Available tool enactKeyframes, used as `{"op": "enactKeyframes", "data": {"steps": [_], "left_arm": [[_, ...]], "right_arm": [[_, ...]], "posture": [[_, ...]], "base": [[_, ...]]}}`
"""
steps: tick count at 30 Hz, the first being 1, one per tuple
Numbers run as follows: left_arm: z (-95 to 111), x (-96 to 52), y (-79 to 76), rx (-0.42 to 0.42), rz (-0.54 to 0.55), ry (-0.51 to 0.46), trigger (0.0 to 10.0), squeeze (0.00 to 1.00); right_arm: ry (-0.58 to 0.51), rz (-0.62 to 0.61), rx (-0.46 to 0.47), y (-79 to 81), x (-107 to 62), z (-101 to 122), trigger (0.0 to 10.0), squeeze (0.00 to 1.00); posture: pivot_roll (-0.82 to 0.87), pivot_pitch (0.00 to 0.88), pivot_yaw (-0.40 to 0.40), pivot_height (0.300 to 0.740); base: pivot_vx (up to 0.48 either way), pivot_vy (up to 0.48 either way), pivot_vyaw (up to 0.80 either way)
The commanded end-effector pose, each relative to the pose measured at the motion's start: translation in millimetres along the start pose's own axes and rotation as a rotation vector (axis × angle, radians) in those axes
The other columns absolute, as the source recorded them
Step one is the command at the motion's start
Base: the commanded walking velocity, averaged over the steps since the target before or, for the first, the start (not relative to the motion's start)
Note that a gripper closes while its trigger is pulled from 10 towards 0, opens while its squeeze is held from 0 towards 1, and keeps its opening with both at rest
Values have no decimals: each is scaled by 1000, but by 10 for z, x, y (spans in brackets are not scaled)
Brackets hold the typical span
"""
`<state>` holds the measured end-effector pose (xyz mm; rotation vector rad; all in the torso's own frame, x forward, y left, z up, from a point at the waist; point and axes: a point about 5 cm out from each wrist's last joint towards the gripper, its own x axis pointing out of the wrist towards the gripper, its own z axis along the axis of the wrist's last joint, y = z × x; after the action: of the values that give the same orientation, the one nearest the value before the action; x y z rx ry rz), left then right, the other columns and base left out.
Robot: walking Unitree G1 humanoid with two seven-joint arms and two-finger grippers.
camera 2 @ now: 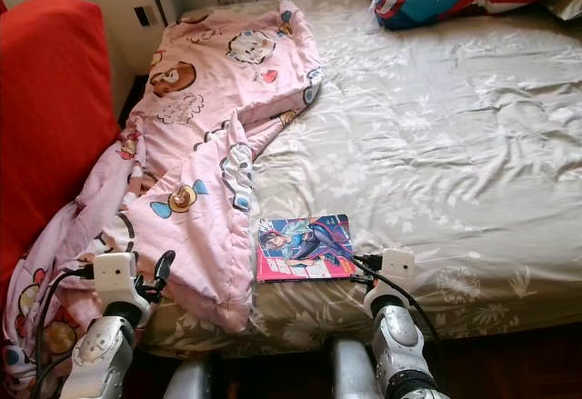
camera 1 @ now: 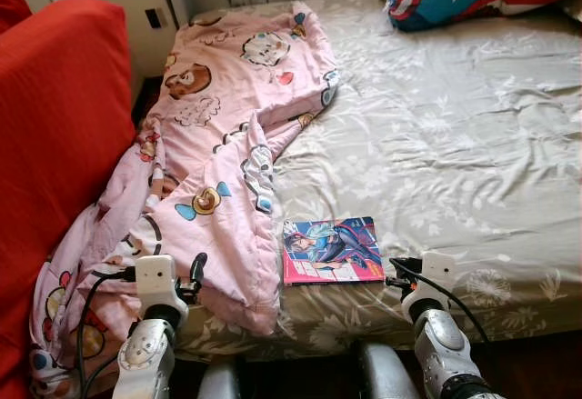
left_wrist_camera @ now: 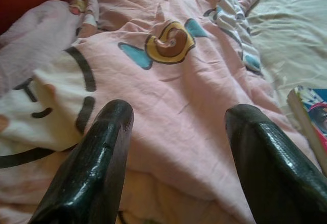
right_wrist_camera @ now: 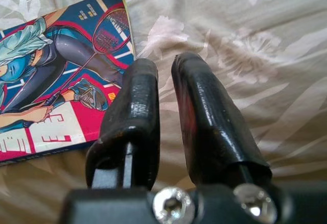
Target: Clean up the room
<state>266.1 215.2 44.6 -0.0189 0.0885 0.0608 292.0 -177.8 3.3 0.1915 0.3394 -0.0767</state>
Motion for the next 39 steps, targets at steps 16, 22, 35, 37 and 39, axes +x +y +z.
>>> {"op": "enactKeyframes", "data": {"steps": [16,22,35,37,39], "left_arm": [[-7,-315,206,53,19,51,10000,0],[4,-378,226,66,11,75,10000,0],[-25,-459,245,98,8,111,10000,0],[-19,-465,252,103,8,111,10000,0],[-17,-468,255,106,7,112,10000,0]], "right_arm": [[59,-3,91,81,40,-29,10000,1000],[43,-23,110,24,45,3,10000,800],[66,-40,339,-51,12,-77,10000,0],[73,-47,407,-69,-3,-110,10000,0],[75,-47,436,-74,-8,-123,10000,0]], "posture": [[35,244,145,597],[56,266,161,597],[94,272,177,597],[98,274,180,597],[98,274,180,597]], "base": [[0,0,0],[0,0,0],[0,0,0],[0,0,0],[0,0,0]]}}
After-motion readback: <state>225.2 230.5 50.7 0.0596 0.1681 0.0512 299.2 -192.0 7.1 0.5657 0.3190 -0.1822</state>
